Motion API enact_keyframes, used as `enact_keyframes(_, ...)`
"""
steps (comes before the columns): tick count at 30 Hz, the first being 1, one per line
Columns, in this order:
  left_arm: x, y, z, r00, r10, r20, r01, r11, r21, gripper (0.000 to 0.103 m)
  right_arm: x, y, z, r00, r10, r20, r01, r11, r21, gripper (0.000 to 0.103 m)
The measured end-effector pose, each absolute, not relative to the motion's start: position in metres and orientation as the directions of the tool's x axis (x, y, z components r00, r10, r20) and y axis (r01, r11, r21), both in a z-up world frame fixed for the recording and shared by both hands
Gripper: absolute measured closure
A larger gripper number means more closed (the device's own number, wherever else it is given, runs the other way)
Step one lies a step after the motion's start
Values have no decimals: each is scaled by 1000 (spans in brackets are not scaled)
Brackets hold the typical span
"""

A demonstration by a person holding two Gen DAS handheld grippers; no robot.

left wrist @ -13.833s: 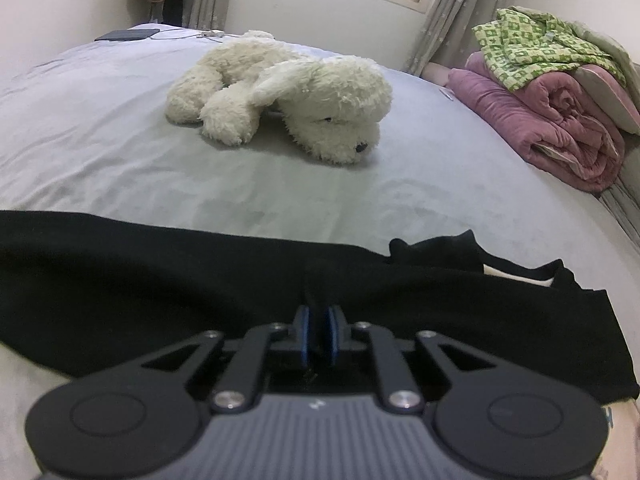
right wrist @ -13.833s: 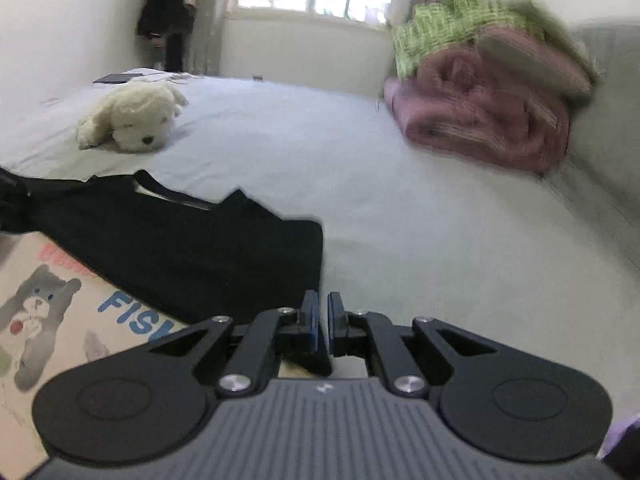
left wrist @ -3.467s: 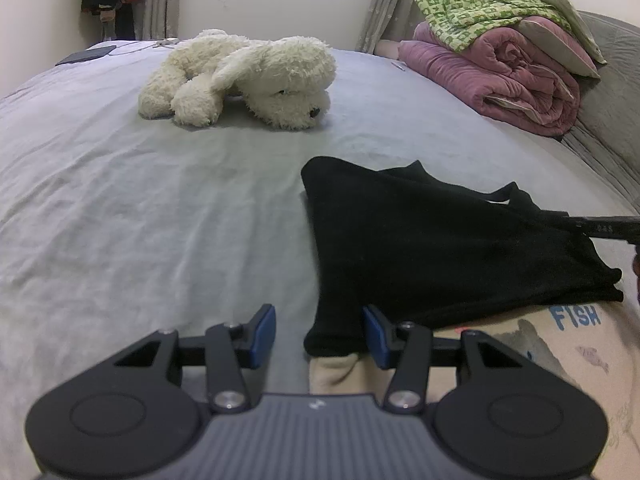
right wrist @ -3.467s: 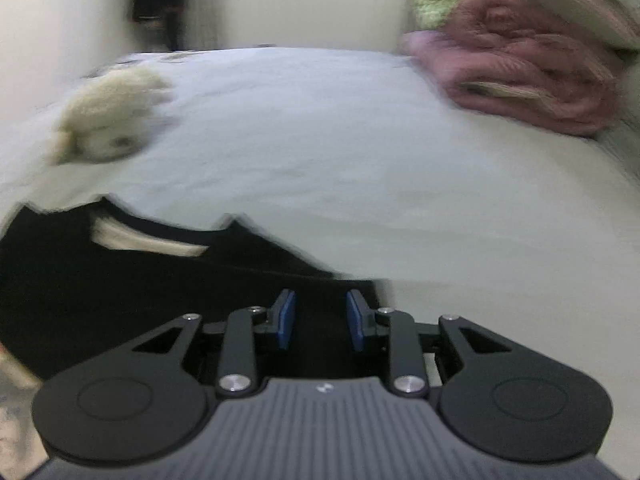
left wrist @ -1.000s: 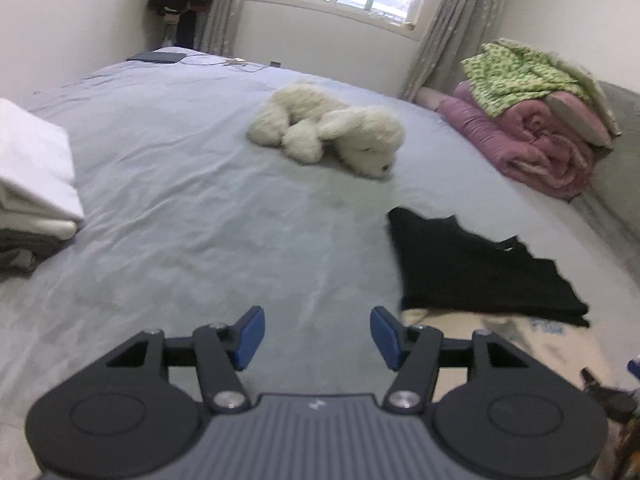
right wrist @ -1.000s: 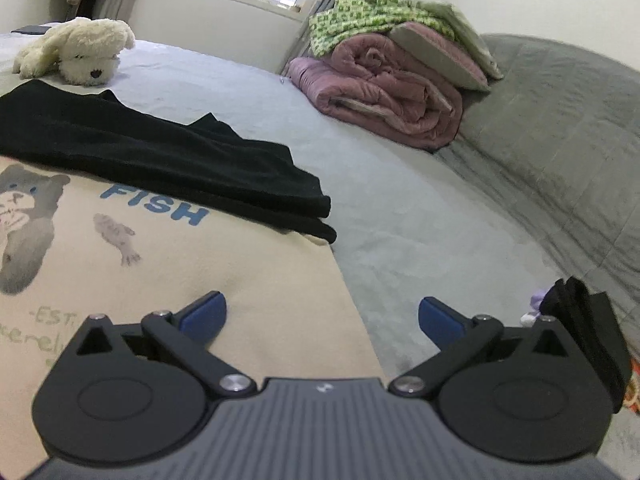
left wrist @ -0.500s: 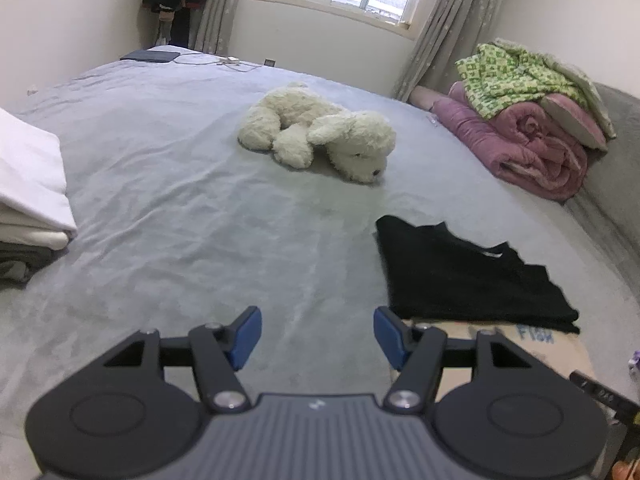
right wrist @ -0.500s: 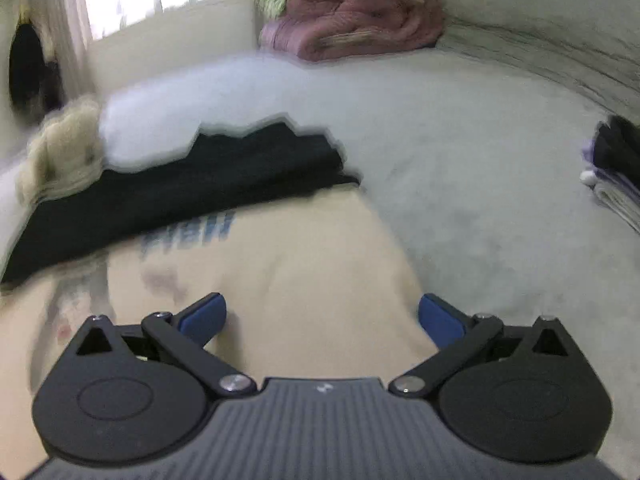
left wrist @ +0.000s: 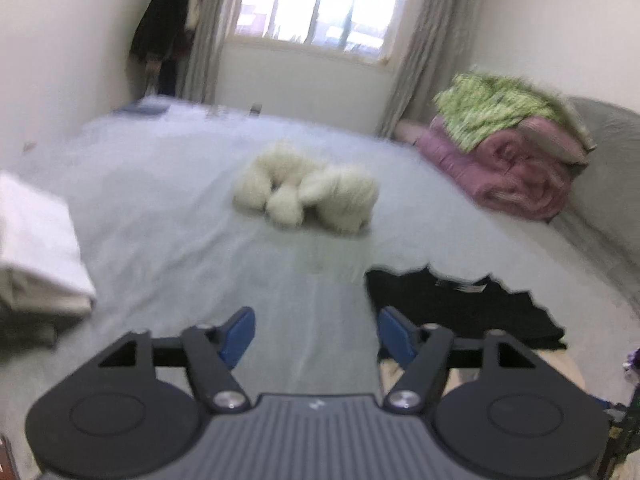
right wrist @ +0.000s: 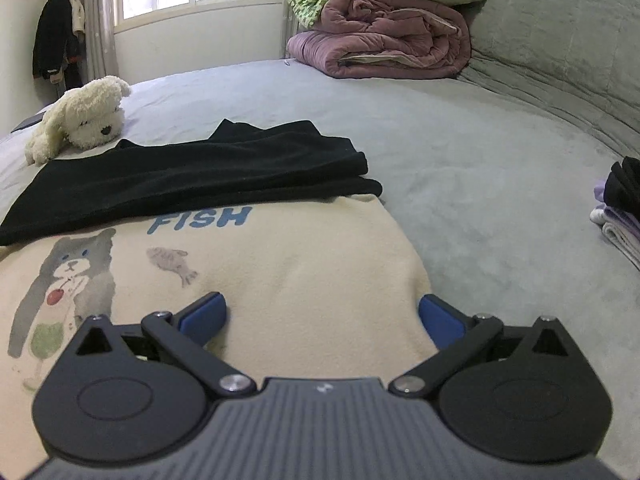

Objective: Fold clothes

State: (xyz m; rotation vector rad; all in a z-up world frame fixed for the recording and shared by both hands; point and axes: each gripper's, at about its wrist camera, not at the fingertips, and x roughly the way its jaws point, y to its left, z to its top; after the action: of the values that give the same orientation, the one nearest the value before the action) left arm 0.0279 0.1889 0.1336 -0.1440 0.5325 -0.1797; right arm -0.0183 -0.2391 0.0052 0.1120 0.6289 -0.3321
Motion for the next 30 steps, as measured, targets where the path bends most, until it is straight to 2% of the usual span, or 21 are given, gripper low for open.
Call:
enact_keyframes(3, 23, 196, 142, 868, -191, -458, 133, 979, -157, 25, -17, -238, 5, 757, -274, -593, 339, 941, -2, 0)
enact_keyframes(7, 32, 199, 133, 849, -184, -496, 116, 980, -164, 25, -16, -231, 5, 751, -300, -588, 342, 939, -42, 0)
enact_keyframes(14, 38, 199, 132, 845, -190, -500, 120, 978, -168, 25, -11, -199, 4, 733, -432, -526, 350, 902, -253, 0)
enact_keyframes(17, 41, 199, 131, 844, -176, -507, 103, 980, -168, 25, -8, -181, 0, 723, -506, -471, 351, 856, -381, 0)
enact_keyframes(20, 46, 195, 126, 833, -169, -527, 103, 983, -152, 25, -4, -151, -11, 710, -609, -354, 348, 740, -575, 0)
enact_keyframes(23, 49, 190, 123, 828, -162, -537, 105, 985, -134, 25, -7, -116, -32, 714, -690, -121, 371, 519, -770, 0)
enact_keyframes(25, 49, 189, 122, 826, -163, -539, 107, 985, -134, 25, -12, -95, -47, 717, -695, 58, 403, 345, -848, 0)
enact_keyframes(26, 50, 189, 121, 825, -166, -541, 110, 985, -133, 25, -13, -90, -51, 716, -690, 105, 412, 296, -862, 0)
enact_keyframes(30, 55, 188, 119, 813, -164, -558, 92, 984, -155, 24, -13, -96, -52, 714, -688, 125, 418, 277, -865, 0)
